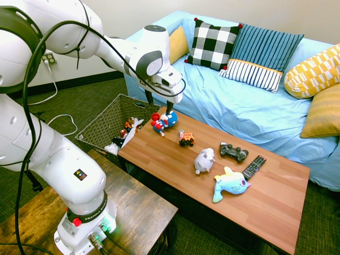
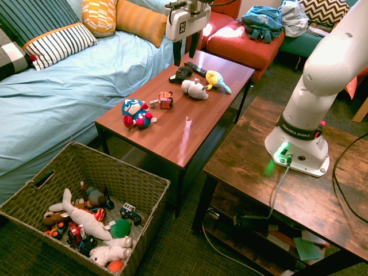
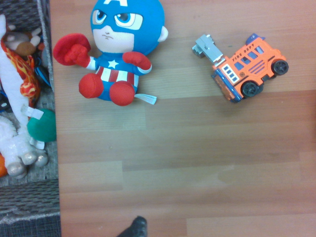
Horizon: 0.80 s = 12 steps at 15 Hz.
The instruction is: Put the toy car in the basket
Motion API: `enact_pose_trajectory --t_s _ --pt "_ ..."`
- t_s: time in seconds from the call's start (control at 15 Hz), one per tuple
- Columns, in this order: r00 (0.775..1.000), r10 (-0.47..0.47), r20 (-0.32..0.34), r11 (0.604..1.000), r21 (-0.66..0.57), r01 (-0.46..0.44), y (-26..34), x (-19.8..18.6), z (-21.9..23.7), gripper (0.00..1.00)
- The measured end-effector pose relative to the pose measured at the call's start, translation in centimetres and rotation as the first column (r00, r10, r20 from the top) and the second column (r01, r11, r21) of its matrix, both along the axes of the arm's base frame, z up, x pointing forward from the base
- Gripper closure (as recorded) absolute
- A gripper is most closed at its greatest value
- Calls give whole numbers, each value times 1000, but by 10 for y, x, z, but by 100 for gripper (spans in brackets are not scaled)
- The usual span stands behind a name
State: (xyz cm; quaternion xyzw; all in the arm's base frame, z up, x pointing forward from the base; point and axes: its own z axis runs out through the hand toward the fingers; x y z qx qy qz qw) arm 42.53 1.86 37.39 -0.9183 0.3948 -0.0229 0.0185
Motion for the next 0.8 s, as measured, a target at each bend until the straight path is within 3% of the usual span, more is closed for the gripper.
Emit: enact_pose_trajectory --t_s 0.13,0.47,0.8 --pt "1000 -10 -3 1000 13 10 1 1 -2 0" --pt "978 -200 -61 952 224 208 -30 19 -42 0" --pt "900 -398 -179 859 271 434 -103 62 -111 0"
